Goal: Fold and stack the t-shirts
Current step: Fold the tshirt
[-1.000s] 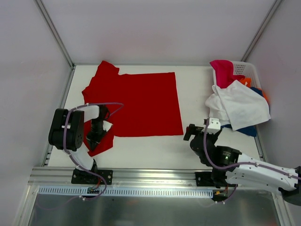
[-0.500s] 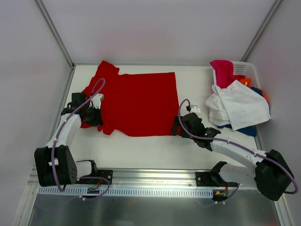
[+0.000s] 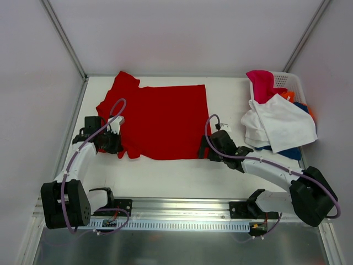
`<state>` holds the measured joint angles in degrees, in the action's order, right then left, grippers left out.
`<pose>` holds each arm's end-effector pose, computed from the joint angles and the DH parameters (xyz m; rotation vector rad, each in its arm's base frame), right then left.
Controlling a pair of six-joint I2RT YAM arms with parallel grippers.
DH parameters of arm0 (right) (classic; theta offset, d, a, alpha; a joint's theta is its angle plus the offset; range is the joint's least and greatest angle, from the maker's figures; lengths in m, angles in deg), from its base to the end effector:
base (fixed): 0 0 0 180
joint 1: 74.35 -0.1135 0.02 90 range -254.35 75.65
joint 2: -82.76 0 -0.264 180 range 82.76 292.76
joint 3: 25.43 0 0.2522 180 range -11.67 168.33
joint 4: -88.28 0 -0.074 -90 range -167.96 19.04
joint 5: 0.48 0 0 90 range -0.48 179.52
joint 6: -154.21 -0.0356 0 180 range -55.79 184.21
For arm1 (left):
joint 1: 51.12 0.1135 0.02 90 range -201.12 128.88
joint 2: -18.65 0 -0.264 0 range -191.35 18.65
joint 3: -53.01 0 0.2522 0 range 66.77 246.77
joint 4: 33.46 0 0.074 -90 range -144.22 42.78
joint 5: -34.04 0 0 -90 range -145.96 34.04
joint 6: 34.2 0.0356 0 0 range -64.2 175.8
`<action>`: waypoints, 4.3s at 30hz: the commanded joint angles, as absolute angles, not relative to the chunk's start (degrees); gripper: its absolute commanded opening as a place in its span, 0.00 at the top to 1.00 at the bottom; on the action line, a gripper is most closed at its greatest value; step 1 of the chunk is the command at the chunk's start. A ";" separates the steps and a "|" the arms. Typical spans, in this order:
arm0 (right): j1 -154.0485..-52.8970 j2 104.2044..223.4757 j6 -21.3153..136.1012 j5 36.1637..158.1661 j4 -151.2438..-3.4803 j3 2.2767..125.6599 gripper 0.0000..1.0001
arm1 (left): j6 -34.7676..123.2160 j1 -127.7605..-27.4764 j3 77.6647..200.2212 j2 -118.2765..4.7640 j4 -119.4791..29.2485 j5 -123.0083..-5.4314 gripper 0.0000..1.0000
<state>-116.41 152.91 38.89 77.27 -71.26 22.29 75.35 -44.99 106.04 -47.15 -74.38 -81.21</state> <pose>0.1856 0.1573 0.1915 -0.2305 2.3132 0.3542 0.2210 0.0085 0.2130 0.4575 2.3732 -0.3507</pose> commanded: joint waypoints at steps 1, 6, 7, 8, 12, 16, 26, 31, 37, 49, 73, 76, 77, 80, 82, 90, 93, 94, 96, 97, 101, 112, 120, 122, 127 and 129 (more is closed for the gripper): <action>-115.04 153.51 37.84 75.20 -71.10 23.84 0.00 | 77.25 -44.18 105.27 -45.51 -73.15 -82.68 1.00; -112.67 156.41 37.58 75.11 -71.45 23.14 0.01 | 77.51 -44.09 104.22 -43.23 -72.62 -82.33 1.00; -112.58 156.76 37.32 75.02 -71.63 23.14 0.01 | 77.69 -44.17 104.04 -43.14 -72.71 -82.33 1.00; -112.49 157.02 37.31 75.02 -71.72 23.14 0.01 | 78.21 -44.09 103.87 -43.14 -72.53 -82.15 1.00; -111.96 158.61 36.52 75.55 -74.52 22.53 0.01 | 77.95 -43.83 102.55 -42.09 -71.65 -81.01 1.00; -111.79 161.23 35.47 77.39 -77.16 22.43 0.00 | 78.13 -43.74 102.37 -42.17 -71.48 -81.10 1.00; -111.87 166.08 34.76 79.07 -79.80 24.63 0.19 | 77.87 -43.56 102.28 -42.17 -71.13 -80.92 1.00; -111.79 165.38 35.20 78.10 -78.58 24.90 0.42 | 77.78 -43.47 102.28 -42.26 -71.13 -80.74 1.00; -111.79 163.97 35.47 75.91 -74.98 25.16 0.88 | 77.51 -43.21 102.37 -41.56 -71.04 -80.48 1.00; -111.79 157.12 38.28 69.93 -64.53 27.09 0.99 | 77.25 -42.33 105.80 -37.25 -72.88 -74.86 1.00; -109.86 177.58 47.15 69.75 -62.75 51.25 0.99 | 74.79 -41.45 122.31 -55.08 -72.44 -78.98 1.00; -109.24 181.19 48.21 70.63 -62.75 54.85 0.99 | 74.79 -41.45 124.78 -58.77 -72.44 -79.51 1.00; -108.89 182.59 48.73 70.89 -62.58 55.74 0.99 | 74.96 -41.45 125.74 -60.52 -72.44 -80.12 1.00; -108.10 184.62 49.53 71.07 -62.05 58.46 0.99 | 75.40 -41.45 127.32 -63.26 -72.44 -80.57 1.00; -107.57 185.41 50.14 70.63 -61.79 59.96 1.00 | 75.58 -41.45 128.73 -65.45 -72.36 -80.48 1.00; -104.15 188.31 52.08 70.28 -60.82 62.95 0.99 | 76.19 -41.45 134.97 -72.66 -72.36 -78.02 1.00; -102.65 189.28 52.69 70.71 -60.47 64.44 0.99 | 76.55 -41.45 137.52 -74.51 -72.27 -78.46 1.00; -102.39 189.72 53.13 70.72 -60.38 64.71 0.99 | 76.63 -41.45 138.74 -75.65 -72.35 -78.72 1.00; -101.86 190.07 53.48 70.89 -60.29 65.41 0.99 | 76.63 -41.45 139.81 -76.88 -72.27 -78.99 1.00; -101.68 190.51 53.48 71.07 -60.38 65.59 0.99 | 76.72 -41.36 140.68 -77.93 -72.27 -79.07 1.00; -101.24 191.74 53.75 71.42 -60.38 66.38 0.99 | 77.16 -41.36 142.71 -80.66 -72.36 -79.86 1.00; -101.24 195.34 54.19 71.33 -60.38 68.66 1.00 | 77.60 -41.36 147.71 -88.30 -72.35 -79.69 1.00; -100.80 197.45 54.63 70.63 -60.38 70.16 0.99 | 78.30 -41.36 150.18 -92.17 -72.36 -79.16 1.00; -100.89 197.54 54.63 70.02 -60.38 70.25 0.99 | 78.39 -41.45 150.62 -92.88 -72.27 -79.42 1.00; -100.80 197.81 54.80 68.52 -60.38 70.34 0.99 | 78.22 -41.36 152.38 -95.17 -72.27 -79.25 1.00; -100.80 197.55 54.89 67.91 -60.47 70.34 1.00 | 78.39 -41.36 152.90 -95.78 -72.27 -79.51 1.00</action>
